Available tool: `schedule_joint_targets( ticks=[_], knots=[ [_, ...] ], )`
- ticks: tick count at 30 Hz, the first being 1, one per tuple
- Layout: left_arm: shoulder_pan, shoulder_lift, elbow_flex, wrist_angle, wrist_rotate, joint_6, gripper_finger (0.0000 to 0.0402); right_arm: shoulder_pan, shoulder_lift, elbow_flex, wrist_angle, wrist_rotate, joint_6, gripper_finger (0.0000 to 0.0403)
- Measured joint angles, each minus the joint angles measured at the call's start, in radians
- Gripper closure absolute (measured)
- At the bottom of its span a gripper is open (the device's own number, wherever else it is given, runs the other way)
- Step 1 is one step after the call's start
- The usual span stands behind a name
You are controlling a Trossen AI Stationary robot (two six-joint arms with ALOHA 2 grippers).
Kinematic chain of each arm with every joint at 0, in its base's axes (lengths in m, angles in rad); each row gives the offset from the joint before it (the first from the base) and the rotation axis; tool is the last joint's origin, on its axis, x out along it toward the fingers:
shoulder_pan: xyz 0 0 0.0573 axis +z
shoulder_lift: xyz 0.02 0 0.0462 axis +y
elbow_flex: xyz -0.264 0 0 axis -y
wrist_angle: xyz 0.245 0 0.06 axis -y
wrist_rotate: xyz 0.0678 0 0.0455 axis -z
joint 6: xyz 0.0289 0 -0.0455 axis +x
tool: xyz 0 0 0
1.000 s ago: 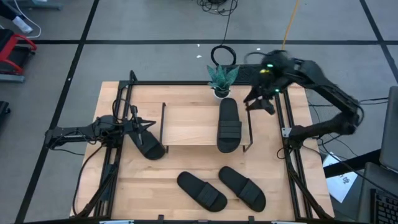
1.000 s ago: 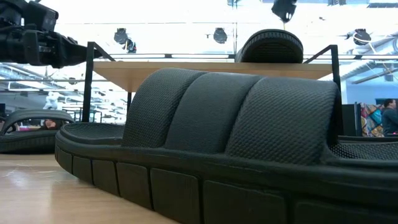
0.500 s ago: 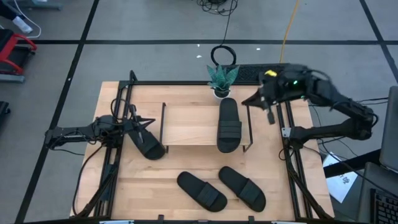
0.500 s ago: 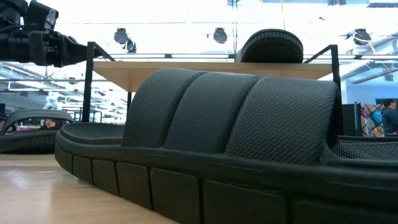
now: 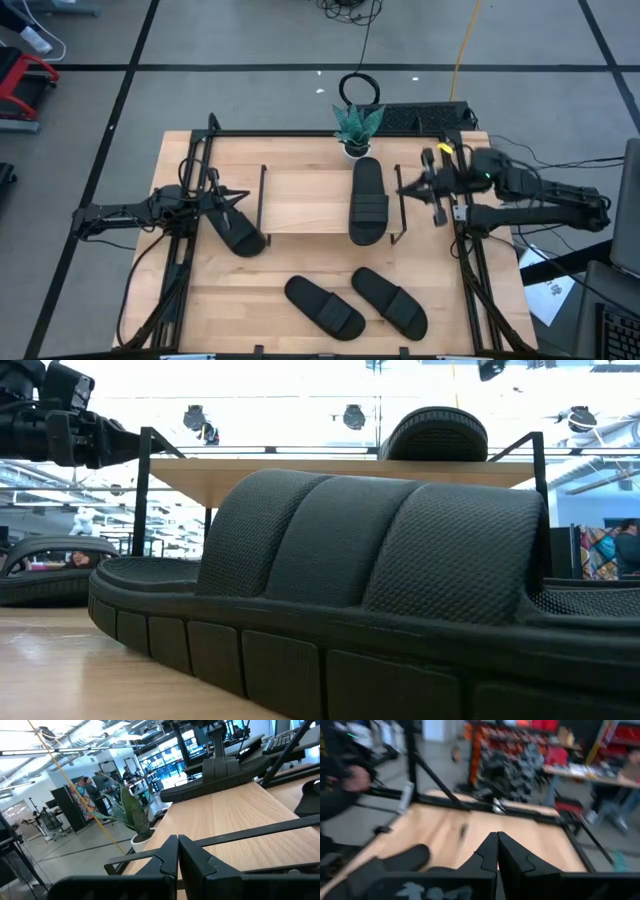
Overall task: Pick and place slides into the shelf
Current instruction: Put the black slide on the shelf
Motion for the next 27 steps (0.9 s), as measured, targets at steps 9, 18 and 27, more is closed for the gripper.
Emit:
schedule_joint_targets(
  ticks=[9, 18, 27],
  knots=[
    [0.0, 0.0, 0.0, 0.031, -0.004, 0.002, 0.0382, 0.071, -0.136, -0.268, 0.241, 0.024, -0.028, 0.0403],
    [0.0, 0.0, 0.088, -0.086, -0.035, -0.119, 0.0382, 0.071, -0.144, -0.384, 0.306, -0.023, -0.004, 0.0403],
    [0.0, 0.02, 0.381, -0.382, -0.258, -0.398, 0.0382, 0.081, -0.201, -0.431, 0.425, -0.138, 0.028, 0.0403]
  ],
)
